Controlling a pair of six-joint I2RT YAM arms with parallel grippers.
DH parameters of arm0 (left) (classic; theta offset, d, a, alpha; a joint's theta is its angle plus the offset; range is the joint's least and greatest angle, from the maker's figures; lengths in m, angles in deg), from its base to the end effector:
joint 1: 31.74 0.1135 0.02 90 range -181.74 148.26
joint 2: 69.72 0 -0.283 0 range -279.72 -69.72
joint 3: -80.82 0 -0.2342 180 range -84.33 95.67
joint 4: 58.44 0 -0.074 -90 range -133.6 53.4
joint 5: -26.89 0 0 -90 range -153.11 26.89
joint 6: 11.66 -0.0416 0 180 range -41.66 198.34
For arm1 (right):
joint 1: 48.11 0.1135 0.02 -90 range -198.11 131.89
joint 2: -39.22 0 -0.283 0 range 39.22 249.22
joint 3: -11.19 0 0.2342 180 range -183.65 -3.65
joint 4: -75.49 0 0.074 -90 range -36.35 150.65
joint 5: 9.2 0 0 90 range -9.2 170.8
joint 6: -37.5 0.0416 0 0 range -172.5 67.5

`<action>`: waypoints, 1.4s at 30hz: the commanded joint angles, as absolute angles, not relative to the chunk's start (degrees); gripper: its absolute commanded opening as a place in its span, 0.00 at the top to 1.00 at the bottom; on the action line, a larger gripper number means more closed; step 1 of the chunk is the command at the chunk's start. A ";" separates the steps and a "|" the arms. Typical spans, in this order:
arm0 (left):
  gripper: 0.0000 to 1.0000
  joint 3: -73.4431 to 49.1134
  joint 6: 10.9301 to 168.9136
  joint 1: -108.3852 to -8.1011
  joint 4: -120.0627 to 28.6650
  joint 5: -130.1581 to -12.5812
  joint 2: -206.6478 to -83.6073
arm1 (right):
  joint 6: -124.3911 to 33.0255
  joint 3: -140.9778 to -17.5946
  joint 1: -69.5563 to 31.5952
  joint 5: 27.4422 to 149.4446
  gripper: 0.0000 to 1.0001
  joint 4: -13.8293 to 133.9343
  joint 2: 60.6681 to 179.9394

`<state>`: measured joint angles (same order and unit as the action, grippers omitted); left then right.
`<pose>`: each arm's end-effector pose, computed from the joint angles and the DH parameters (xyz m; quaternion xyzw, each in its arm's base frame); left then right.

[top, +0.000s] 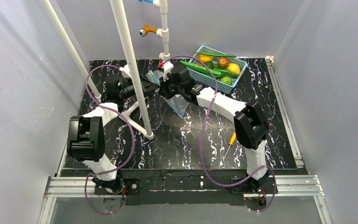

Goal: Place the food in the zip-top bag and seal the zipper
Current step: Open the zipper of the food storage bag.

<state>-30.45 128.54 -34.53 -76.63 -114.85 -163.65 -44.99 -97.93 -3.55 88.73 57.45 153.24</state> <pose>0.3483 -0.0497 0.2839 -0.0062 0.7333 -0.5585 0.3877 0.3342 0.3371 0.3071 -0.3004 0.7764 0.2937 0.4698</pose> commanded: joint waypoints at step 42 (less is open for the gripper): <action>0.24 -27.73 111.10 -42.99 -55.10 -98.49 -156.24 | -57.22 -89.01 5.69 70.72 0.99 55.80 144.16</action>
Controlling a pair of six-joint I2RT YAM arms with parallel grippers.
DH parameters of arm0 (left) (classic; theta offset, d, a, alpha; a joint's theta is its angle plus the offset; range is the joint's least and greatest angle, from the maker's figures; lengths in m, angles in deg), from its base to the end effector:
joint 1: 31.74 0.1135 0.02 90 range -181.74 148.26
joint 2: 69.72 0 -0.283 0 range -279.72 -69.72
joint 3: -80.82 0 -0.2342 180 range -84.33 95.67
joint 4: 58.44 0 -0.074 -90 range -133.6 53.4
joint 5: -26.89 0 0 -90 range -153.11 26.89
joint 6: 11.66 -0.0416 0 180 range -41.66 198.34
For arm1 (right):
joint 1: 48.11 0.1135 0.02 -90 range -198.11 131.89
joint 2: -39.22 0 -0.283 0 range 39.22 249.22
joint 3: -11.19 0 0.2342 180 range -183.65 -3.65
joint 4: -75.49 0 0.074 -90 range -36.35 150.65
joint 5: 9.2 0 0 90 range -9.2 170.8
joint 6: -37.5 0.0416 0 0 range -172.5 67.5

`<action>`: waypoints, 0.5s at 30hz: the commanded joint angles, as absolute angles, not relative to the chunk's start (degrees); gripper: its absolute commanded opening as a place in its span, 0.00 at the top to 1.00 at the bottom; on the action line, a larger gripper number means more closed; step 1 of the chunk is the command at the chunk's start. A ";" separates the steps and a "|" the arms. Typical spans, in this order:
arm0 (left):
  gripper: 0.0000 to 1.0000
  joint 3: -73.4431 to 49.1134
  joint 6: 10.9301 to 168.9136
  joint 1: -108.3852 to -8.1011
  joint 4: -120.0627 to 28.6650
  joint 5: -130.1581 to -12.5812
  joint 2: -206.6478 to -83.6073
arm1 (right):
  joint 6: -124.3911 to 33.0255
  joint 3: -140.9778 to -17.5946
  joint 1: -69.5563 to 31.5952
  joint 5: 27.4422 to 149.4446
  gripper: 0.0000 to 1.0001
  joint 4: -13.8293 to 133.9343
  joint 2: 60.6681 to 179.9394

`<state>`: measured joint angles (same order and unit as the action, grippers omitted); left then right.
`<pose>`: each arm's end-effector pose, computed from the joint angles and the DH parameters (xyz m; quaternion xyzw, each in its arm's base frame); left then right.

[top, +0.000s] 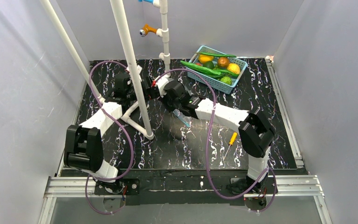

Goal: Place the food in the zip-top bag and seal the zipper
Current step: Open the zipper of the food storage bag.

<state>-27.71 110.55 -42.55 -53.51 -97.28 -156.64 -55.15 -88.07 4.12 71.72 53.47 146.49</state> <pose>0.3219 -0.0852 0.2959 0.0191 0.8023 -0.4245 0.4192 0.2720 0.3403 0.2935 -0.3628 0.7845 0.1467 0.4810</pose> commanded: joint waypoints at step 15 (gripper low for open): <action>1.00 -24.20 110.18 -42.99 -52.57 -107.29 -159.15 | -47.06 -78.13 4.10 76.07 0.38 49.89 131.43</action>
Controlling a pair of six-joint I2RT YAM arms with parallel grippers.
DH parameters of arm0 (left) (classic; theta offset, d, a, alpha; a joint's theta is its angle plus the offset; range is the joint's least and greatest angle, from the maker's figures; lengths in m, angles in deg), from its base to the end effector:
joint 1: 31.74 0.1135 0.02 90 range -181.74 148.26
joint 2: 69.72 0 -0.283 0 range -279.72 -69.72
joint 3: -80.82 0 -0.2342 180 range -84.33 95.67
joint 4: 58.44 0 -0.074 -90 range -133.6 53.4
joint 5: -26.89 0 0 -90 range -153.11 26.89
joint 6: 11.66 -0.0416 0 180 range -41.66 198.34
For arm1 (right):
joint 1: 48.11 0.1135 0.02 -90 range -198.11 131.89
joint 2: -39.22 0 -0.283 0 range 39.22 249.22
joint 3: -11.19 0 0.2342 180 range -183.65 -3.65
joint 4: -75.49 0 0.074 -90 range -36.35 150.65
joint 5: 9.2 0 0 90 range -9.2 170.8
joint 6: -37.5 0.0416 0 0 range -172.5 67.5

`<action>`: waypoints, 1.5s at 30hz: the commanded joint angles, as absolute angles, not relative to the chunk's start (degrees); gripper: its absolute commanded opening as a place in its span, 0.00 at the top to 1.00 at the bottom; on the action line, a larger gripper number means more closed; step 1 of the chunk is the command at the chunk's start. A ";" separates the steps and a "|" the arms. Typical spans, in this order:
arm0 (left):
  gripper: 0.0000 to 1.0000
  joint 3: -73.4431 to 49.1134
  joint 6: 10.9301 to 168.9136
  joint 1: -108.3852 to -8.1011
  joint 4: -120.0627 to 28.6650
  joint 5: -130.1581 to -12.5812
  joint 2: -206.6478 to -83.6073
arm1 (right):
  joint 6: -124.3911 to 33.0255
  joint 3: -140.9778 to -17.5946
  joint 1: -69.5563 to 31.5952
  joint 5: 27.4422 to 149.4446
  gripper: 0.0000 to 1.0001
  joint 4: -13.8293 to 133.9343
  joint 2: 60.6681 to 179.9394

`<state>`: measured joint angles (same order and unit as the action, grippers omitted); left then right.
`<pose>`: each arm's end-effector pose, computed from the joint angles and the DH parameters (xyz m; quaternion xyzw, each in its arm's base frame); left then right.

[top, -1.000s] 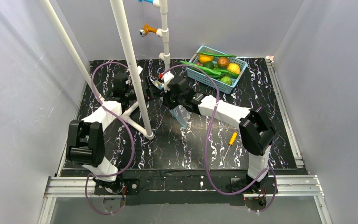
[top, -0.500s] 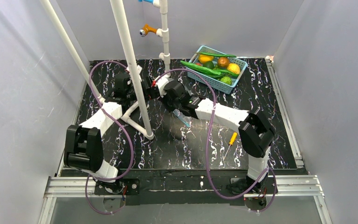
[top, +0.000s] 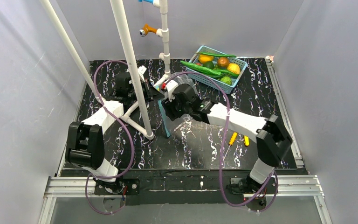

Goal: Place the food in the zip-top bag and seal the zipper
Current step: Open the zipper of the food storage bag.

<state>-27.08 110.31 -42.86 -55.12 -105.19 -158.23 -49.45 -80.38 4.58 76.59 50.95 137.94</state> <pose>0.3243 -0.0922 0.2948 0.0651 0.7881 -0.4703 0.3918 0.2410 0.3112 0.3034 -0.3501 0.7996 0.1992 0.4454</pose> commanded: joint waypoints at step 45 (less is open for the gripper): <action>1.00 -23.99 114.38 -42.94 -53.18 -108.90 -161.28 | -31.61 -73.12 3.05 83.75 0.74 60.12 138.24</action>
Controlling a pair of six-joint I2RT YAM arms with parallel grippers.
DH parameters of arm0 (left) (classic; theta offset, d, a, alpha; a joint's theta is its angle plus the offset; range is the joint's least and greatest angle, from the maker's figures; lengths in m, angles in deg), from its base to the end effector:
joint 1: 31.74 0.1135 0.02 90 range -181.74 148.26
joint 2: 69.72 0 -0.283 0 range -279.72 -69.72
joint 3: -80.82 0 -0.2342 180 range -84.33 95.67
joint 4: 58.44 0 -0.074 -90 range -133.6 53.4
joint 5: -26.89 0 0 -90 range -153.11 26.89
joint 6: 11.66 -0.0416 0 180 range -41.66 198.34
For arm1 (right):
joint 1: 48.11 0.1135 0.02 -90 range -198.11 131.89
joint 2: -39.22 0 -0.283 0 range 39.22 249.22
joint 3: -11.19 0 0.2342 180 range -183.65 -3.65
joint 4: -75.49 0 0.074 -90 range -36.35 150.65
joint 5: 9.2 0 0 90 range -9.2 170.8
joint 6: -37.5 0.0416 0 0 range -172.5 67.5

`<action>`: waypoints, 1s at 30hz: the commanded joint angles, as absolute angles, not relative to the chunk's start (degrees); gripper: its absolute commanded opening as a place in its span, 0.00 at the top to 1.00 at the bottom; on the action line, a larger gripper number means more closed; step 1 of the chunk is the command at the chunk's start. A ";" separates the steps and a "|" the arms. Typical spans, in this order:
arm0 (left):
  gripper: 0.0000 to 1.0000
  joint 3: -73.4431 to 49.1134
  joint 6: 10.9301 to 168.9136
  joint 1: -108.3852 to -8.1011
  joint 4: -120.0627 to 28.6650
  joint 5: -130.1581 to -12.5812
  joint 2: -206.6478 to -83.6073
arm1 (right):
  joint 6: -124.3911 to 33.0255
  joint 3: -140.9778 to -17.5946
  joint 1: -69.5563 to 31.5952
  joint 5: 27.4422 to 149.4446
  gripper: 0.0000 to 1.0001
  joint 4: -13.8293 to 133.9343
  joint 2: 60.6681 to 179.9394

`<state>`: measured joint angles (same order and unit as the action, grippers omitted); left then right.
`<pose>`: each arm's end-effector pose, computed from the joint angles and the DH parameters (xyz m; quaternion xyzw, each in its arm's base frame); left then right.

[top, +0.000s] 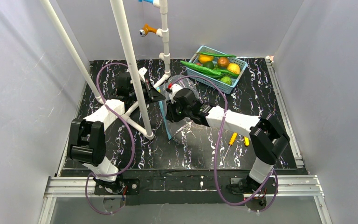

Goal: Place the food in the zip-top bag and seal the zipper
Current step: Open the zipper of the food storage bag.

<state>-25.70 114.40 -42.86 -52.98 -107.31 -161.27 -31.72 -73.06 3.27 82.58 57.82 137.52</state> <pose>0.3334 -0.0951 0.2823 0.0340 0.8012 -0.4916 0.3394 0.2401 0.3027 0.2759 -0.2377 0.8404 0.2977 0.3855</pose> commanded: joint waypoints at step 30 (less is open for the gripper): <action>1.00 -24.00 114.57 -42.90 -53.35 -109.43 -161.48 | -31.93 -73.38 3.40 82.32 0.75 60.08 136.47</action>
